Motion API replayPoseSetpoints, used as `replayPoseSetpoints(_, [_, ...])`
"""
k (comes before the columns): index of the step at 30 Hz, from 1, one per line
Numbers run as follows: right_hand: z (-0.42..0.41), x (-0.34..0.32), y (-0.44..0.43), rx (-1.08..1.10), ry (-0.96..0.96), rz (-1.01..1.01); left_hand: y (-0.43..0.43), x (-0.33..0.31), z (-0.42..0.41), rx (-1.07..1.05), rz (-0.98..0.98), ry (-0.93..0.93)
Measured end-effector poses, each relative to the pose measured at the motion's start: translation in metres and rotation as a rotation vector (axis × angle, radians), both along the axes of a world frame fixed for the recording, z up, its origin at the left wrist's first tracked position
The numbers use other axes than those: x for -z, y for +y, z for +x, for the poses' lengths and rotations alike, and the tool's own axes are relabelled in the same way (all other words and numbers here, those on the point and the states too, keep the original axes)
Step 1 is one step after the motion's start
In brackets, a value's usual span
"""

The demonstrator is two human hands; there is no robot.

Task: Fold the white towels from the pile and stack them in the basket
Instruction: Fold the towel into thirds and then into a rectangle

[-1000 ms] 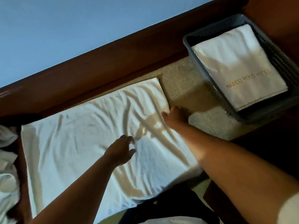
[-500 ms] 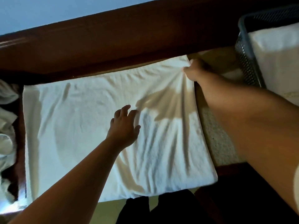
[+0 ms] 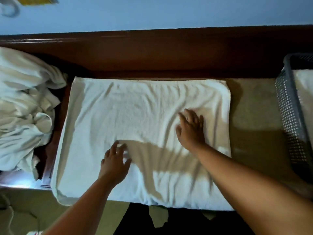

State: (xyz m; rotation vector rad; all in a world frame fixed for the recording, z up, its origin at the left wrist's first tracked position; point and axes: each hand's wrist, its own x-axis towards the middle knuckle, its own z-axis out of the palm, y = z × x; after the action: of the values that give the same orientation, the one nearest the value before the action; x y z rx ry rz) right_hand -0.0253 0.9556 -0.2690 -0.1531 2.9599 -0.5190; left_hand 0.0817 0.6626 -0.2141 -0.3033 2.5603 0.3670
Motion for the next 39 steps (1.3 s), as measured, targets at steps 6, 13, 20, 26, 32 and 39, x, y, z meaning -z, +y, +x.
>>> replayPoseSetpoints(6, [0.04, -0.008, -0.101, -0.335, -0.145, 0.022, -0.098, 0.009, 0.044, -0.225, -0.086, 0.033])
replayPoseSetpoints(13, [0.032, -0.024, -0.219, -0.653, -0.229, 0.088, -0.18, 0.016, 0.097, -0.393, -0.152, 0.075])
replayPoseSetpoints(20, [0.026, -0.025, -0.354, -0.921, -0.184, 0.181, -0.24, 0.027, 0.12, -0.454, -0.082, 0.156])
replayPoseSetpoints(26, [0.019, -0.024, -0.43, -1.078, -0.212, 0.281, -0.251, 0.039, 0.125, -0.45, -0.01, 0.328])
replayPoseSetpoints(32, [0.004, -0.027, -0.457, -1.154, -0.251, 0.345, -0.248, 0.043, 0.124, -0.597, 0.042, 0.351])
replayPoseSetpoints(39, [-0.024, -0.033, -0.468, -1.224, -0.094, 0.259, -0.257, 0.05, 0.132, -0.68, 0.204, 0.467])
